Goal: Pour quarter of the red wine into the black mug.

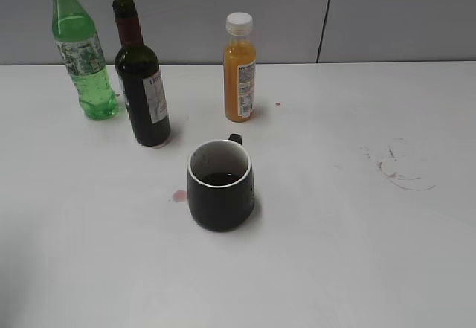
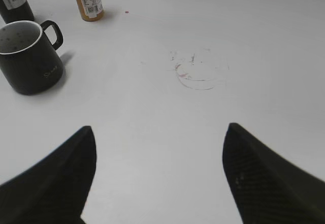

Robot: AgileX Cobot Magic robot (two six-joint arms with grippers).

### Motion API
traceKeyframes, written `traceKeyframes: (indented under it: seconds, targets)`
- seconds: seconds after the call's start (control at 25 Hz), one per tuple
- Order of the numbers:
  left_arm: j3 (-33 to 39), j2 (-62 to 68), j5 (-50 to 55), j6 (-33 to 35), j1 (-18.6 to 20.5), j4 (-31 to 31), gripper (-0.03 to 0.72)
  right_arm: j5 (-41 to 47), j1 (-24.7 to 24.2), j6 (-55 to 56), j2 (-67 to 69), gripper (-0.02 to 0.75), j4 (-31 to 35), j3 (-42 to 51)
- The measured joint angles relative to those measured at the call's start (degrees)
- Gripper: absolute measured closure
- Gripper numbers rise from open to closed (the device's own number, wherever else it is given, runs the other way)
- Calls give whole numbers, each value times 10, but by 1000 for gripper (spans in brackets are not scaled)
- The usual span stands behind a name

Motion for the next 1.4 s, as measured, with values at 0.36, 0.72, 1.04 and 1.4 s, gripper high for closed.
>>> traceKeyframes:
  seconds: [0.36, 0.72, 1.04, 1.4]
  targets:
    - [129, -151, 6, 5, 13, -10, 98, 0, 0, 0, 0, 153, 0, 0]
    - [223, -363, 15, 6, 13, -12, 98, 0, 0, 0, 0, 153, 0, 0]
    - [233, -494, -4, 6, 13, -12, 98, 0, 0, 0, 0, 153, 0, 0]
    - [235, -626, -4, 6, 13, -12, 98, 0, 0, 0, 0, 153, 0, 0]
